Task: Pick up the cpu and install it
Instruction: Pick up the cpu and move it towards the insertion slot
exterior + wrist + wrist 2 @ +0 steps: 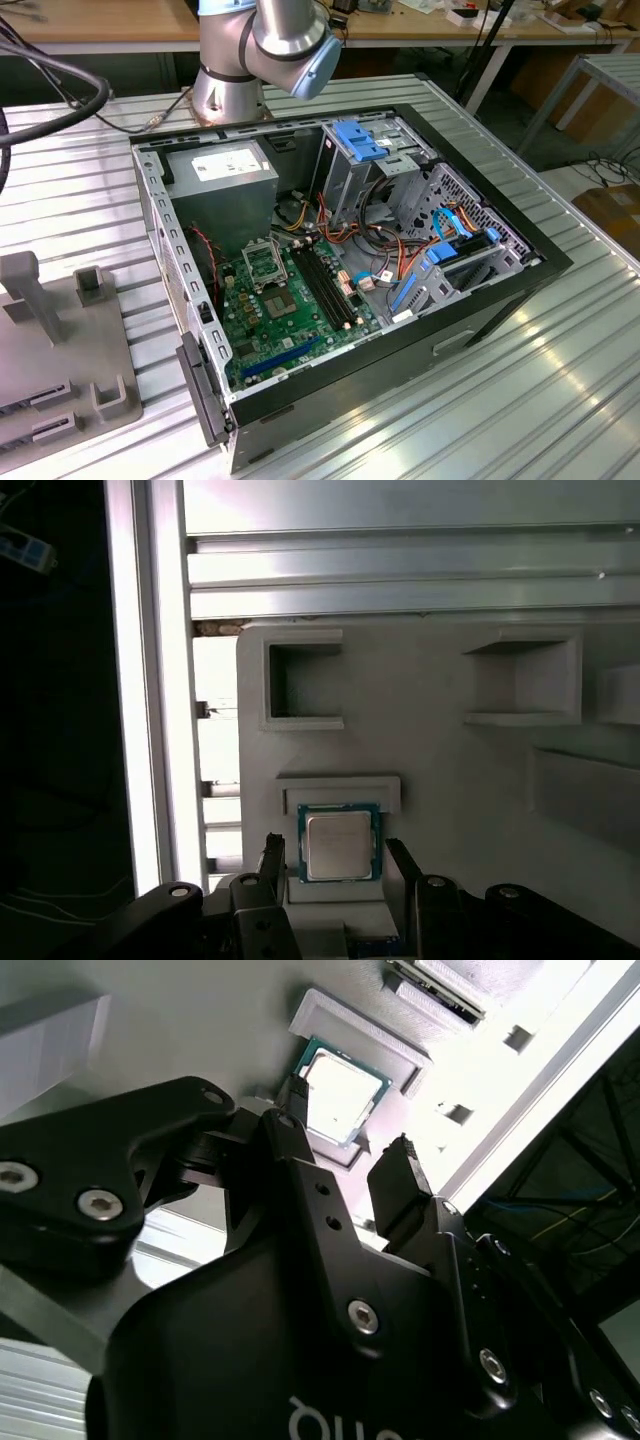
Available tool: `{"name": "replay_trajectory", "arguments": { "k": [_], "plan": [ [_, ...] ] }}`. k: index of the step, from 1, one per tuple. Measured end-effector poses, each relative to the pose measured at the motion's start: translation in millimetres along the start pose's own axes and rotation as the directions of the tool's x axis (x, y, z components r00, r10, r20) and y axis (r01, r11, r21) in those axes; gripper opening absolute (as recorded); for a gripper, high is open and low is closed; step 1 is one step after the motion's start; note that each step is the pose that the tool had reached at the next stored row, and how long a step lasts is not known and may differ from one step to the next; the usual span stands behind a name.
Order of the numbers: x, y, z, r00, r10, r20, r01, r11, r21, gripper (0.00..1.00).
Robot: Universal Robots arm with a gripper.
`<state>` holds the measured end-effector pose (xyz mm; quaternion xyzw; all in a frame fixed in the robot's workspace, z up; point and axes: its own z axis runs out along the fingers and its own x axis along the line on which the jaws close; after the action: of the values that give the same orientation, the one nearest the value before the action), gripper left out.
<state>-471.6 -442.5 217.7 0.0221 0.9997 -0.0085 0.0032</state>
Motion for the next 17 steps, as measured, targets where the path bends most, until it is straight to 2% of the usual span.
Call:
{"name": "replay_trajectory", "arguments": {
  "k": [7,12,17],
  "plan": [
    [1.0,0.1,6.9,1.0,0.0,0.0024,0.0,1.0,0.0,0.52],
    [1.0,0.1,10.5,1.0,0.0,0.0027,0.0,1.0,0.0079,0.52],
    [-1.0,0.3,13.5,1.0,0.004,0.0027,-0.004,1.0,0.0087,0.52]
  ]
}}
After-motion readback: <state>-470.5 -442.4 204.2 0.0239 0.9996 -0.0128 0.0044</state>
